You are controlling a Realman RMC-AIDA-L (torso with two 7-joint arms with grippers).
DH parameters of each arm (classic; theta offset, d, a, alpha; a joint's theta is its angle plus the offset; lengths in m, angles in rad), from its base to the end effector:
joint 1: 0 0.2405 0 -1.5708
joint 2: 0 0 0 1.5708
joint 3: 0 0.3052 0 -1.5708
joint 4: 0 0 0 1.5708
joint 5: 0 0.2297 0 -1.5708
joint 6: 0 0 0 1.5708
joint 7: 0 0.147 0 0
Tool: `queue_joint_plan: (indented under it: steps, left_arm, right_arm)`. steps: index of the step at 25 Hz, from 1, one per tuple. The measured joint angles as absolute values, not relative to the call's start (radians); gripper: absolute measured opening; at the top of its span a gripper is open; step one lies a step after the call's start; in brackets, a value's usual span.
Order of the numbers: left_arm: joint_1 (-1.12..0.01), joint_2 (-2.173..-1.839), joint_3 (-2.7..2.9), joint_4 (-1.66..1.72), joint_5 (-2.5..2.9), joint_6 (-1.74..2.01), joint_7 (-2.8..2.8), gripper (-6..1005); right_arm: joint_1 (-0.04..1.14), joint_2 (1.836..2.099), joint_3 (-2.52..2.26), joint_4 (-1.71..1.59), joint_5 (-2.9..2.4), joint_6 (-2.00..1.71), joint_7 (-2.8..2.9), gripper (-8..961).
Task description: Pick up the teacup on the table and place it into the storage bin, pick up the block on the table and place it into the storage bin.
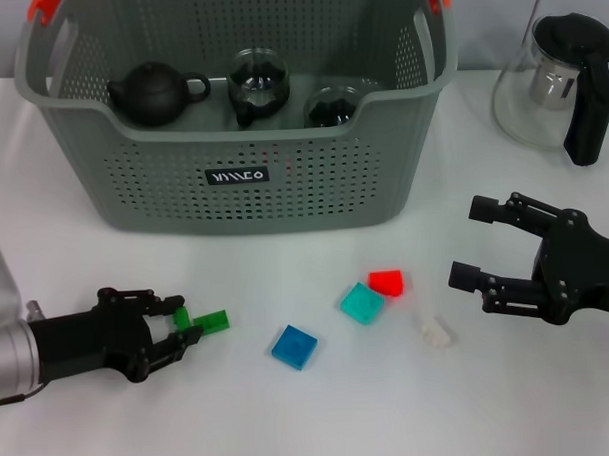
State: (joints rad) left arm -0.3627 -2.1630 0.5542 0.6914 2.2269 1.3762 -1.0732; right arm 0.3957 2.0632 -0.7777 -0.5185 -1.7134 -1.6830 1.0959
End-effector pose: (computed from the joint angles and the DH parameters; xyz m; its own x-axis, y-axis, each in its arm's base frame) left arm -0.3935 0.3078 -0.0538 0.8975 0.3229 0.3003 0.4234 -0.8214 -0.3822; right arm 0.3267 0.3148 -0.0306 0.7005 -0.1808 -0.6904 -0.3855 -0.9099 -0.1528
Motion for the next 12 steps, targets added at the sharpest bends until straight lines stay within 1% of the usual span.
queue_joint_plan:
  steps: [3,6,9,12]
  left_arm:
    - [-0.356,-2.157,0.528,0.732,2.212,1.46,-1.12,424]
    - [-0.367,-2.134,0.405,0.783,2.177,1.672,-1.154,415]
    - [-0.416,-2.099,0.281,0.806,2.117,1.881,-1.241,430]
    - [-0.473,-2.081,0.252,0.834,2.048,1.937,-1.399,446]
  right_arm:
    - [0.396,2.063,-0.778,-0.518,-1.713,-1.684,1.096,947]
    - [0.398,2.063,-0.778,-0.519,-1.714,-1.685,1.096,947]
    - [0.403,2.064,-0.778,-0.518,-1.714,-1.683,1.097,947]
    - [0.404,2.065,-0.779,-0.518,-1.713,-1.684,1.097,947]
